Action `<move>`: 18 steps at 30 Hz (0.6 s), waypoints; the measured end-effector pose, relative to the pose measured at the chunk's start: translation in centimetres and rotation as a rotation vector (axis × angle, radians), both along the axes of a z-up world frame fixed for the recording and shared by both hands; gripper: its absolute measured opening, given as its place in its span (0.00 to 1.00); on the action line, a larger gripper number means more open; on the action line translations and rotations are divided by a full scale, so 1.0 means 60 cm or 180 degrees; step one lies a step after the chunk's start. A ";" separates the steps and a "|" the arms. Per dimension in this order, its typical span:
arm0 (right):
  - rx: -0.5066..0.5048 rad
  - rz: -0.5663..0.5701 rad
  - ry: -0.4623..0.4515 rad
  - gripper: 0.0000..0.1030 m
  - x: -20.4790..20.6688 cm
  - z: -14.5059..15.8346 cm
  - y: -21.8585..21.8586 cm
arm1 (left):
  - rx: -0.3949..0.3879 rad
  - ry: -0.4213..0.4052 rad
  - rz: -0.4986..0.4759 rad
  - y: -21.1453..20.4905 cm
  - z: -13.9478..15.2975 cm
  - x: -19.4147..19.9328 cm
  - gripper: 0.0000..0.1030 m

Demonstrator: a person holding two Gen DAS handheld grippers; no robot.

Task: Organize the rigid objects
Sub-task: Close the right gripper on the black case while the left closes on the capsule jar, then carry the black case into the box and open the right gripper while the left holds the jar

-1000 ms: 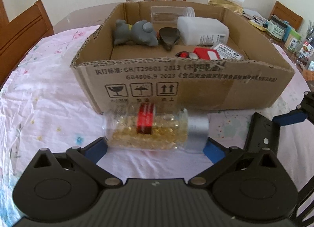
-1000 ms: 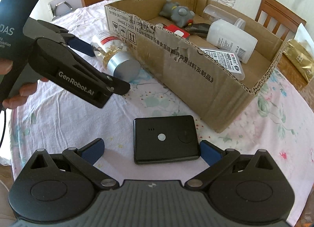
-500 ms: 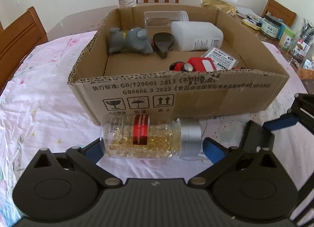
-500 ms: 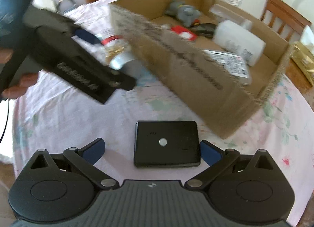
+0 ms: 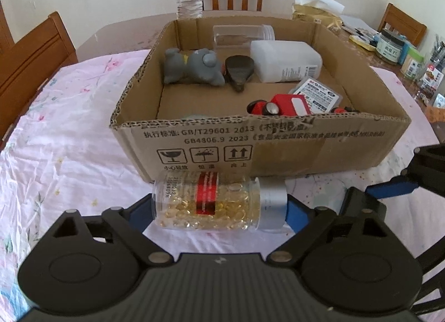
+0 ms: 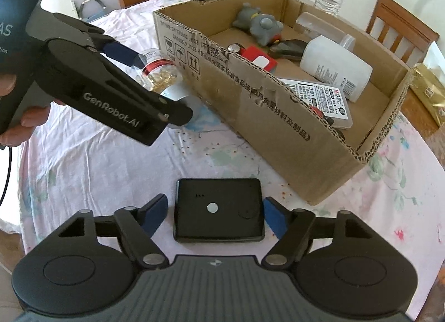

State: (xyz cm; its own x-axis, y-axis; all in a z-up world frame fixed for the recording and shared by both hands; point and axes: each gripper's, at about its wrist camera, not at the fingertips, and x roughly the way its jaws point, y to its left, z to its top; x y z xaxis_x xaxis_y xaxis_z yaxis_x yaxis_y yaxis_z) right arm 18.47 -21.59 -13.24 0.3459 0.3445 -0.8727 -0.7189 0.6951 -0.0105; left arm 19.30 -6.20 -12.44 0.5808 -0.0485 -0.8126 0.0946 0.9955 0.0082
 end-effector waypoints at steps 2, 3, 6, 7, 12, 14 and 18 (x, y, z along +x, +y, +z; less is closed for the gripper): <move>-0.0013 -0.0042 0.0018 0.72 0.001 0.000 0.001 | -0.0030 0.0023 -0.0007 0.003 0.001 0.002 0.91; -0.0021 -0.0061 0.0018 0.72 0.001 0.000 0.001 | -0.0034 0.0038 -0.0026 0.004 0.001 0.002 0.91; -0.0064 -0.0116 0.0011 0.72 -0.002 0.003 0.002 | -0.0014 0.0073 -0.0114 0.006 0.004 -0.001 0.91; -0.0081 -0.0129 0.0005 0.72 -0.004 0.003 0.002 | -0.0010 0.0089 -0.0142 0.007 0.005 -0.003 0.91; -0.0126 -0.0171 -0.0003 0.72 -0.012 0.008 0.005 | 0.0048 0.0165 -0.0358 0.015 0.018 -0.013 0.90; -0.0122 -0.0195 0.0002 0.72 -0.015 0.013 0.004 | 0.0080 0.0183 -0.0450 0.019 0.025 -0.018 0.90; -0.0098 -0.0246 -0.0011 0.72 -0.020 0.026 0.003 | 0.0095 0.0242 -0.0619 0.029 0.041 -0.027 0.90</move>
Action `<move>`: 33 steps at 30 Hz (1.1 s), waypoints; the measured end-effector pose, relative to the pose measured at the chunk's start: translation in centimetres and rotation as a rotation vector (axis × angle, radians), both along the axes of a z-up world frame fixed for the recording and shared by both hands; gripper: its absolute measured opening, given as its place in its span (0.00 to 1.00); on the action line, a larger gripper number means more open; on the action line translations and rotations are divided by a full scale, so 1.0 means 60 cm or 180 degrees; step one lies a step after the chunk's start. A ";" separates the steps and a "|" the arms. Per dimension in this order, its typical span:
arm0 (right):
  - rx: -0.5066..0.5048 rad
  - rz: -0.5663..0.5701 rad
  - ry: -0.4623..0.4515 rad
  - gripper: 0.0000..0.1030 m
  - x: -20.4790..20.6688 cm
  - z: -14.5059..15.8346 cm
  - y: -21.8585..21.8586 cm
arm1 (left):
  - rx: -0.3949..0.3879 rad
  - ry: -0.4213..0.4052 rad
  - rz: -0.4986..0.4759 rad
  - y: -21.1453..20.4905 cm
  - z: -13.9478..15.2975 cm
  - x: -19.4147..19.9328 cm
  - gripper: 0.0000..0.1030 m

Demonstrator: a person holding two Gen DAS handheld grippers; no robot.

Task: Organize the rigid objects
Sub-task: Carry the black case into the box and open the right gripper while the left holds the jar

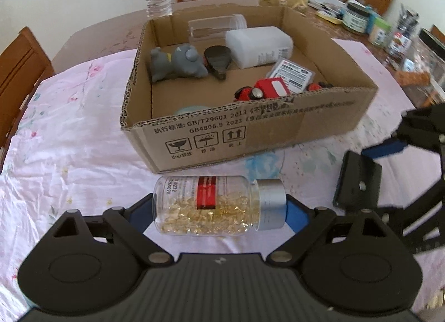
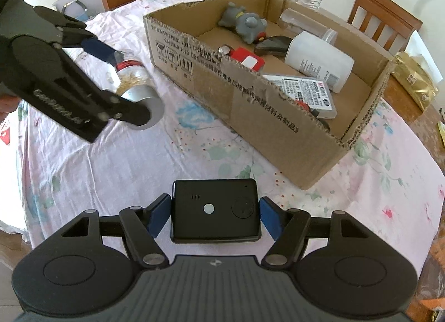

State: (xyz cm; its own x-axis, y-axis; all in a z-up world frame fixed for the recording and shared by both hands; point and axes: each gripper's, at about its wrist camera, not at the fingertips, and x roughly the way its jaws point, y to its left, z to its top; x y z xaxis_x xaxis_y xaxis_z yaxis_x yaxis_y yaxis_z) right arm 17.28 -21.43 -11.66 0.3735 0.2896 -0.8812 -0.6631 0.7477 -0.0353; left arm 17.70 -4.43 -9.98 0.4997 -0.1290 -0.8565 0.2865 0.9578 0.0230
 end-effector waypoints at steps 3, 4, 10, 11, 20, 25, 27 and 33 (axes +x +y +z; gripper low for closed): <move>0.0010 -0.0035 -0.0033 0.72 -0.002 0.014 0.000 | 0.0025 0.0018 -0.0128 0.005 0.012 -0.006 0.90; 0.0018 -0.0055 -0.0038 0.72 -0.003 0.019 0.001 | 0.0044 0.0015 -0.0164 0.006 0.016 -0.007 0.90; 0.0125 -0.0156 -0.0079 0.72 -0.014 0.064 -0.001 | 0.0007 0.0001 -0.0342 0.021 0.043 -0.016 0.90; 0.0158 -0.0166 -0.0093 0.72 -0.015 0.076 -0.002 | -0.0014 -0.0004 -0.0362 0.024 0.049 -0.017 0.90; 0.0451 -0.0313 -0.0422 0.72 0.032 0.173 0.018 | -0.0048 -0.0165 -0.0464 0.056 0.086 -0.025 0.90; 0.0447 -0.0450 -0.0387 0.72 0.098 0.163 0.046 | -0.0016 -0.0262 -0.0424 0.078 0.098 -0.027 0.90; 0.0416 -0.0495 -0.0306 0.72 0.122 0.149 0.056 | -0.0007 -0.0296 -0.0387 0.087 0.100 -0.023 0.90; 0.0342 -0.0679 -0.0133 0.72 0.176 0.106 0.082 | -0.0002 -0.0361 -0.0284 0.110 0.107 -0.011 0.90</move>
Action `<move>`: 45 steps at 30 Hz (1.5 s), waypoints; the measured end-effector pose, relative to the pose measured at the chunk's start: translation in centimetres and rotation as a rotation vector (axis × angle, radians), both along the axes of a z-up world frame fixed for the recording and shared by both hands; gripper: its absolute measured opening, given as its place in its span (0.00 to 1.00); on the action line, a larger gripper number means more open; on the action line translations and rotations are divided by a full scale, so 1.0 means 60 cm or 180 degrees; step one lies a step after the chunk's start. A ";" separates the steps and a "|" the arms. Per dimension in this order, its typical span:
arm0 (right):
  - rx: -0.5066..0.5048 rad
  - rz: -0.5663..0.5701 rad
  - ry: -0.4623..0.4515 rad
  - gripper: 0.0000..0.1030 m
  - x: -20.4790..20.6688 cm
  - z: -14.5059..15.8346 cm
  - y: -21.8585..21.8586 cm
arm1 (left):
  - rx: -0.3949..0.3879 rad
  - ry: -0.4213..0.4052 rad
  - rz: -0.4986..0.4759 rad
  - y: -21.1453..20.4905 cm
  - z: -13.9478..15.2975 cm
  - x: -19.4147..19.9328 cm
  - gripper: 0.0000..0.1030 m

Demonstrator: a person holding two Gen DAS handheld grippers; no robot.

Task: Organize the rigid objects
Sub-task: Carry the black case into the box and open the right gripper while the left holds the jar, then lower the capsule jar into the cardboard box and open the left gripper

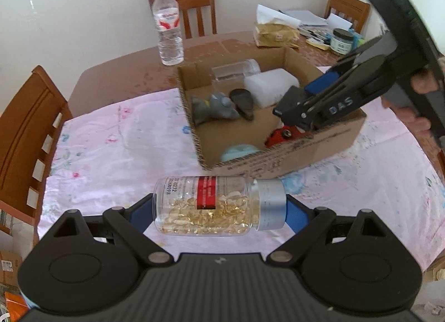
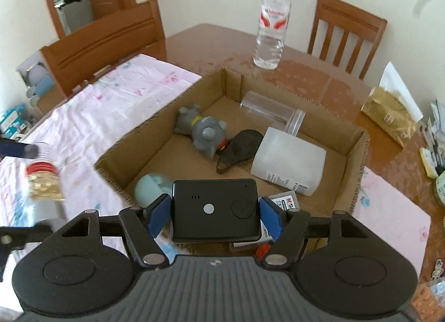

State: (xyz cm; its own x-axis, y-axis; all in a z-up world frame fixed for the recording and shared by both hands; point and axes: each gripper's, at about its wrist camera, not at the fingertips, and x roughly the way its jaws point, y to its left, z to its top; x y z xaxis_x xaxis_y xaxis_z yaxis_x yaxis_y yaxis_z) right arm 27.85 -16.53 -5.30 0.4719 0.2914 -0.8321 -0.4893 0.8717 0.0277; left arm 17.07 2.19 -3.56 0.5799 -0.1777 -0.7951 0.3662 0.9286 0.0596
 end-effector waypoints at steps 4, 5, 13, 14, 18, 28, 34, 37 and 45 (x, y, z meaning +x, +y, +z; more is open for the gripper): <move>0.0084 -0.0062 0.0016 0.89 0.002 -0.003 0.001 | -0.0005 -0.0021 0.0017 0.009 0.004 0.010 0.90; 0.0118 -0.0080 -0.0018 0.93 0.000 0.001 -0.001 | -0.0002 -0.0027 0.0014 0.010 0.005 0.013 0.90; 0.0164 -0.0410 -0.0099 1.00 -0.045 0.035 -0.031 | 0.0025 -0.0074 -0.0162 -0.007 0.018 0.046 0.90; 0.0180 -0.0474 -0.0114 1.00 -0.054 0.039 -0.037 | 0.0030 -0.0089 -0.0195 -0.012 0.021 0.052 0.90; 0.0249 -0.0717 -0.0219 1.00 -0.089 0.054 -0.054 | 0.0032 -0.0133 -0.0334 -0.034 0.031 0.085 0.90; 0.0504 -0.1266 -0.0320 1.00 -0.145 0.069 -0.099 | 0.0020 -0.0139 -0.0510 -0.089 0.022 0.224 0.90; 0.0476 -0.1492 -0.0352 1.00 -0.163 0.071 -0.121 | 0.0184 -0.0105 -0.0526 -0.115 -0.018 0.307 0.90; 0.0477 -0.1584 -0.0342 1.00 -0.166 0.069 -0.132 | 0.0301 -0.0084 -0.0502 -0.122 -0.040 0.335 0.90; 0.0476 -0.1644 -0.0322 1.00 -0.166 0.068 -0.141 | 0.0476 -0.0258 -0.0461 -0.130 -0.054 0.346 0.93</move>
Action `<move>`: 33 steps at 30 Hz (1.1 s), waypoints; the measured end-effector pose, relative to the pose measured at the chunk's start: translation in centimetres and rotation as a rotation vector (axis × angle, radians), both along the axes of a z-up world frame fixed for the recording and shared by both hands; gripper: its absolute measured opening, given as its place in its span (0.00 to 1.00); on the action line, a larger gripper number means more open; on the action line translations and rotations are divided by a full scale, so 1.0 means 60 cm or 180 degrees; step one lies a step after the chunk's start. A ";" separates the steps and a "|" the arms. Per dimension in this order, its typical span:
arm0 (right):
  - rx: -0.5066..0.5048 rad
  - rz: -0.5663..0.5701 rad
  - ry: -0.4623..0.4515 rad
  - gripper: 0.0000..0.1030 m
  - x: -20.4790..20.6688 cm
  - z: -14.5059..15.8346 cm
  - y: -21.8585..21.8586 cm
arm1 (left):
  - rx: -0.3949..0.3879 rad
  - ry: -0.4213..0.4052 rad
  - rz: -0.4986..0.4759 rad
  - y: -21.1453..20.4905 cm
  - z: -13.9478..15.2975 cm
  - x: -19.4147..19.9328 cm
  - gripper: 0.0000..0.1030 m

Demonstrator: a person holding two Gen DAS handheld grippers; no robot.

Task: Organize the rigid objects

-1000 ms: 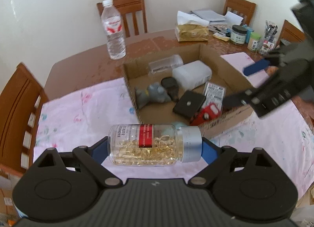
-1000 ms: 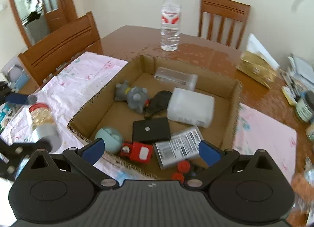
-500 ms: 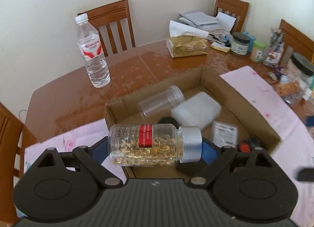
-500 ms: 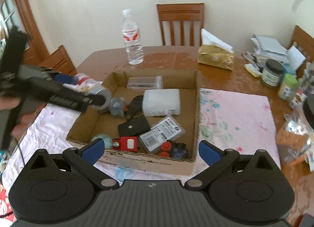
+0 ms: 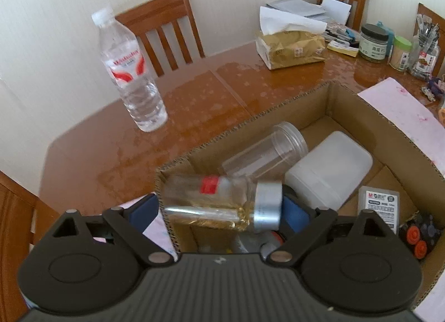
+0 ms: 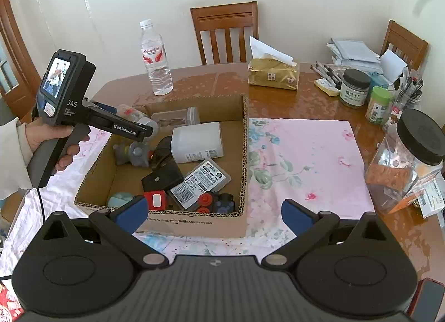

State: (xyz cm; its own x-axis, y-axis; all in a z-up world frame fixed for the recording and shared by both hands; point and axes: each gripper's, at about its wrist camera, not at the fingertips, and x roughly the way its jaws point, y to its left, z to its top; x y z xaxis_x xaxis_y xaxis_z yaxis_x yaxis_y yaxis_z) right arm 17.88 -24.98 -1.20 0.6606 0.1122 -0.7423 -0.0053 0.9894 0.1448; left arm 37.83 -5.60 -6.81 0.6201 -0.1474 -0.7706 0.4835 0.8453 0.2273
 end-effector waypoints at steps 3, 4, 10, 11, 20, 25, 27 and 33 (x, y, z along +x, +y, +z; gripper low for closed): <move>0.0008 0.0021 -0.0012 1.00 0.003 0.002 0.002 | 0.0005 -0.0131 0.0029 0.003 0.012 -0.010 0.93; 0.0014 0.0029 -0.0019 1.00 0.004 0.002 0.003 | -0.0027 -0.0154 0.0048 0.006 0.016 -0.012 0.93; 0.0000 0.0043 -0.0037 1.00 0.009 0.011 0.007 | -0.0327 -0.0350 0.0149 0.032 0.063 -0.063 0.94; -0.0009 0.0036 -0.0043 1.00 0.009 0.013 0.007 | -0.0374 -0.0396 0.0173 0.036 0.074 -0.078 0.96; -0.0246 -0.0315 0.0089 1.00 0.021 0.028 0.014 | -0.0732 -0.0240 0.0640 0.058 0.102 -0.212 1.00; -0.0276 -0.0379 0.0256 1.00 0.020 0.034 0.024 | -0.0739 0.0059 0.1016 0.057 0.104 -0.257 0.99; -0.0303 -0.0363 0.0285 1.00 0.017 0.038 0.032 | -0.0750 0.0180 0.1092 0.058 0.108 -0.271 0.99; -0.0331 -0.0316 0.0289 1.00 0.011 0.053 0.046 | -0.0704 0.0132 0.1156 0.058 0.136 -0.294 0.99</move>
